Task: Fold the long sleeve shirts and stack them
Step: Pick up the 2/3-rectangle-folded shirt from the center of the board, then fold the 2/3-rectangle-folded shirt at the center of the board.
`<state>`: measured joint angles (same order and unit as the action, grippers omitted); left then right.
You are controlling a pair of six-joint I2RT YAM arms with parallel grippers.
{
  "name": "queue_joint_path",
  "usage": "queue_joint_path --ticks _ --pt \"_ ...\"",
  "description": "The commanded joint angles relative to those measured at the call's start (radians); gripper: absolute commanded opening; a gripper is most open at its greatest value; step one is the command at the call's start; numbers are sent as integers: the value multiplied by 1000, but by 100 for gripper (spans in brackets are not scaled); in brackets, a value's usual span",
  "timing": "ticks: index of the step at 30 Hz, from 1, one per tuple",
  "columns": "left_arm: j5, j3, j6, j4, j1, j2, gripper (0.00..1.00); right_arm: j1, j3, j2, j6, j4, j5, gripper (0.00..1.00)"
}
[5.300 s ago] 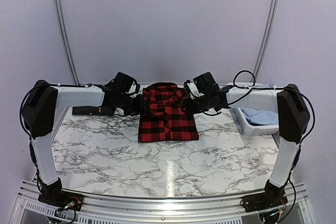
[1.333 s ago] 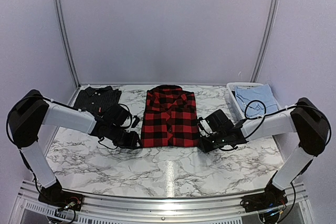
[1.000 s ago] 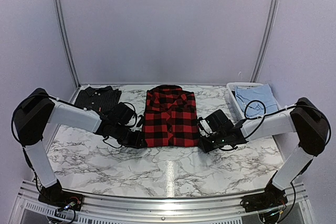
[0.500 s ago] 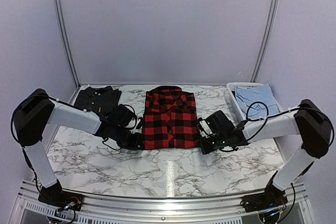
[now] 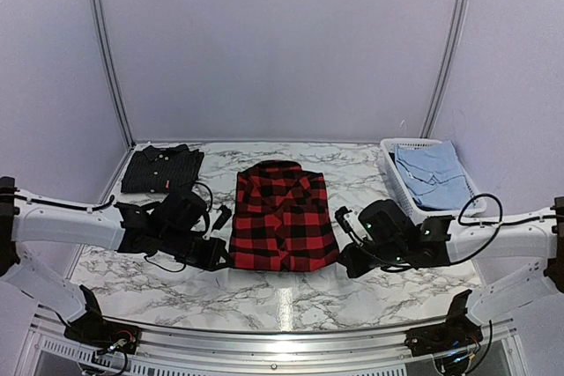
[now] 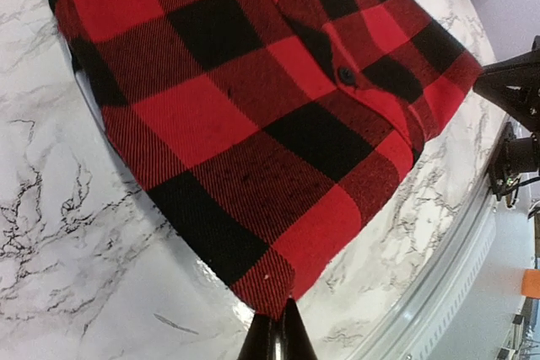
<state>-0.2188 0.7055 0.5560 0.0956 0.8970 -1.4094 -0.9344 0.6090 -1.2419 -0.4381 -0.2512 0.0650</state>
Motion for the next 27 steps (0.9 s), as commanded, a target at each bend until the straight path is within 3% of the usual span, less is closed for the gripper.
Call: queue_joint_path --ticks 1,6,10,15,21,24,27 --pt "85 9 50 79 31 122 0 -44 48 111 -73 -89 30 0" --pt "151 142 5 141 1 104 0 1 242 42 -13 -118 47 0" --pt "52 304 -54 138 -156 -50 0 166 414 -156 53 -34 -34 0" --pt "-48 631 -130 117 -329 -416 0 361 694 -540 90 81 -104 0" --pt "-166 1058 -64 103 -434 -901 0 456 1055 -971 81 65 -144 0" --pt "-196 1113 -25 84 -434 -993 0 470 1075 -1036 79 63 -160 0" --pt "-205 1012 9 16 -426 -947 0 470 989 -1002 79 82 -177 0"
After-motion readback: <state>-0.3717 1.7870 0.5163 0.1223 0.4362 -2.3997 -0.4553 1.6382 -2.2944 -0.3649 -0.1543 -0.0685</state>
